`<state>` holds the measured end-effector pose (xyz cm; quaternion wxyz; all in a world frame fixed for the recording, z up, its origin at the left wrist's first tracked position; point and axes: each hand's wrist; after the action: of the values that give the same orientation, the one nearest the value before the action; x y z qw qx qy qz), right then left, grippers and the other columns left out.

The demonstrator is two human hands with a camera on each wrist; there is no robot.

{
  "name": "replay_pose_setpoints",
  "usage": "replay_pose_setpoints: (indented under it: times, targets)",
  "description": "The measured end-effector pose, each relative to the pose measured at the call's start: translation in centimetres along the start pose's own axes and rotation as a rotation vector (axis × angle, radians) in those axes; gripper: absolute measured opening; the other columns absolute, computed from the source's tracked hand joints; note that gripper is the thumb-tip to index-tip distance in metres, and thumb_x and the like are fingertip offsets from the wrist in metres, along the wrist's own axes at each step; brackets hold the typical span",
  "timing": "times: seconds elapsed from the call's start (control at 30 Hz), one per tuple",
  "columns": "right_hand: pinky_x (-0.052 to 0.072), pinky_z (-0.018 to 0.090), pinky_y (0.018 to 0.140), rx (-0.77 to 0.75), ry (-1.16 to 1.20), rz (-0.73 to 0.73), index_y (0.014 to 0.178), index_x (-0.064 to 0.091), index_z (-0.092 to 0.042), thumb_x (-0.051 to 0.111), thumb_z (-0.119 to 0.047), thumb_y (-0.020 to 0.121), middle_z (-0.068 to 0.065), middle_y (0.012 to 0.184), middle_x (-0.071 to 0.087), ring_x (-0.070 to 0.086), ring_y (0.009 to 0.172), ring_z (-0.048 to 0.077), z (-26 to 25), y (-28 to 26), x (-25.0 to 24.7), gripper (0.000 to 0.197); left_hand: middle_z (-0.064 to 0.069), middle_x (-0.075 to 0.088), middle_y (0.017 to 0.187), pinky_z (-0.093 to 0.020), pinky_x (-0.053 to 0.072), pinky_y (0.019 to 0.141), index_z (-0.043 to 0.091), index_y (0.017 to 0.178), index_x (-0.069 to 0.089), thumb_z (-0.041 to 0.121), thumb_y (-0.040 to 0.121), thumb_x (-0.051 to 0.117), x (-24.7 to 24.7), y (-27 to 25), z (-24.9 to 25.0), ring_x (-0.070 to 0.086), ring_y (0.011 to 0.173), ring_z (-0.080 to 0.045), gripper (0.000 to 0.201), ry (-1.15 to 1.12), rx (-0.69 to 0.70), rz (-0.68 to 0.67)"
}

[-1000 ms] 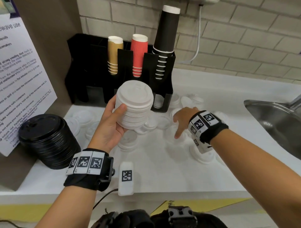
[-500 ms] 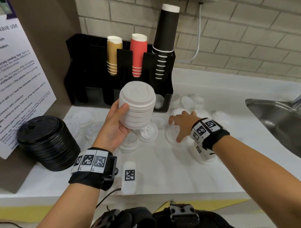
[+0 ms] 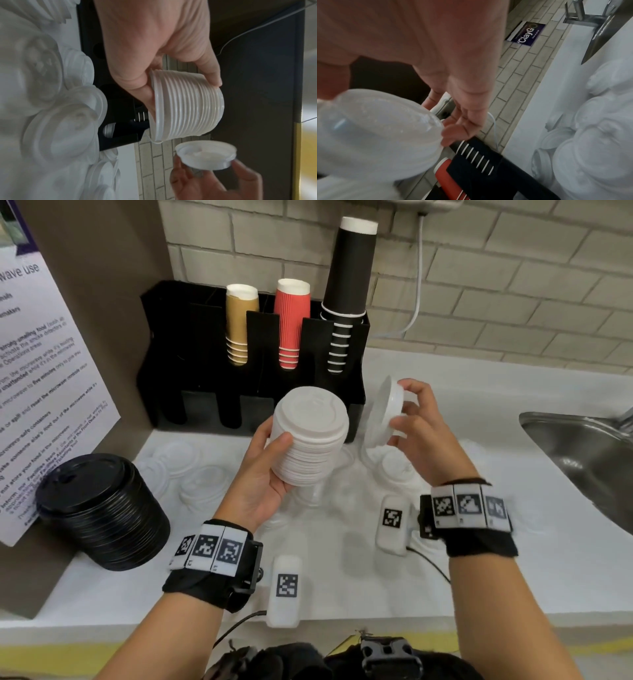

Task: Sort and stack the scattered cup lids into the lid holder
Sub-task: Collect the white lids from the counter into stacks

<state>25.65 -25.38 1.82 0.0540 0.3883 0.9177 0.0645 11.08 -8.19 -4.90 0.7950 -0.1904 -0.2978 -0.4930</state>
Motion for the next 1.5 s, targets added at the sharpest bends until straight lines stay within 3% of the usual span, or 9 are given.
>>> replay_pose_setpoints:
  times: [0.1,0.2,0.4,0.6,0.77,1.03,1.17,1.3,1.5]
  targets:
    - [0.044,0.041,0.081,-0.074,0.035,0.037,0.113,0.05,-0.037,0.063,-0.035,0.064,0.005,0.104,0.058,0.056,0.093,0.02,0.3,-1.5,1.4,0.051,0.002,0.066,0.125,-0.032,0.057,0.082,0.024,0.137,0.049,0.04,0.053,0.092,0.5,0.0,-0.6,0.062,0.117,-0.019,0.095,0.004,-0.018,-0.023]
    - [0.046,0.032,0.08,-0.13,-0.006,0.136,0.115,0.051,-0.031,0.065,-0.04,0.067,0.009,0.111,0.06,0.057,0.093,0.02,0.3,-2.2,2.4,0.051,0.003,0.066,0.124,-0.033,0.058,0.079,0.024,0.14,0.047,0.045,0.049,0.094,0.8,0.0,-1.1,0.065,0.114,-0.018,0.104,0.016,-0.041,-0.035]
    - [0.044,0.02,0.07,-0.195,-0.319,0.173,0.104,0.066,-0.025,0.07,-0.031,0.073,-0.013,0.103,0.065,0.058,0.09,0.007,-0.1,-2.6,3.2,0.032,0.002,0.066,0.124,-0.034,0.058,0.077,0.03,0.136,0.05,0.037,0.057,0.086,0.9,-0.1,-1.5,0.067,0.108,-0.018,0.087,0.114,-0.078,-0.056]
    - [0.034,0.007,0.075,-0.239,-0.499,0.125,0.103,0.069,-0.026,0.072,-0.031,0.067,-0.021,0.109,0.064,0.055,0.102,0.0,-0.6,-3.0,3.8,0.036,-0.006,0.061,0.129,-0.033,0.057,0.072,0.035,0.13,0.055,0.036,0.061,0.079,1.1,-0.3,-1.7,0.065,0.107,-0.022,0.073,0.194,-0.108,-0.06]
    - [0.032,0.007,0.08,-0.253,-0.564,0.115,0.105,0.07,-0.023,0.082,-0.019,0.07,-0.01,0.12,0.062,0.054,0.114,0.01,-0.6,-3.1,3.8,0.037,-0.006,0.06,0.133,-0.033,0.057,0.073,0.034,0.132,0.053,0.029,0.073,0.071,1.0,-0.3,-2.0,0.066,0.107,-0.02,0.062,0.173,-0.106,-0.034]
    - [0.032,0.004,0.083,-0.219,-0.617,0.076,0.106,0.069,-0.029,0.082,-0.027,0.07,-0.013,0.123,0.057,0.05,0.116,0.005,-0.7,-3.3,3.5,0.038,-0.005,0.061,0.132,-0.035,0.058,0.077,0.026,0.14,0.047,0.044,0.067,0.075,1.8,-0.5,-2.6,0.063,0.115,-0.023,0.08,0.126,-0.147,-0.012]
    - [0.038,0.014,0.096,-0.004,-0.51,-0.079,0.124,0.054,-0.043,0.075,-0.047,0.069,-0.012,0.131,0.047,0.043,0.121,0.001,0.2,-4.0,2.3,0.06,-0.011,0.062,0.133,-0.035,0.059,0.079,0.021,0.136,0.054,0.055,0.083,0.06,2.6,-0.5,-3.3,0.063,0.117,-0.026,0.063,0.072,-0.28,0.01]
    - [0.041,0.028,0.103,0.15,-0.529,-0.19,0.129,0.044,-0.044,0.084,-0.03,0.069,-0.002,0.132,0.046,0.045,0.121,0.015,1.9,-4.8,0.9,0.074,-0.012,0.066,0.127,-0.038,0.06,0.072,0.018,0.133,0.056,0.053,0.094,0.047,3.2,-0.4,-4.4,0.068,0.103,-0.025,0.053,0.05,-0.441,0.102]
    - [0.047,0.039,0.098,0.27,-0.543,-0.2,0.126,0.038,-0.05,0.087,-0.024,0.063,0.006,0.129,0.042,0.045,0.118,0.023,3.8,-5.3,0.0,0.084,-0.009,0.071,0.118,-0.039,0.055,0.089,0.019,0.113,0.069,0.049,0.098,0.045,3.6,-0.4,-5.6,0.068,0.106,-0.025,0.042,0.173,-0.562,0.097]
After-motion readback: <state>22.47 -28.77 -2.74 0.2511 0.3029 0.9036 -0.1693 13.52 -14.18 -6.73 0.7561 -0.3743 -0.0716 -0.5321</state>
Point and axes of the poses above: each hand's wrist, its own y-axis towards the middle knuckle, its own x-axis out of the palm, z = x × y
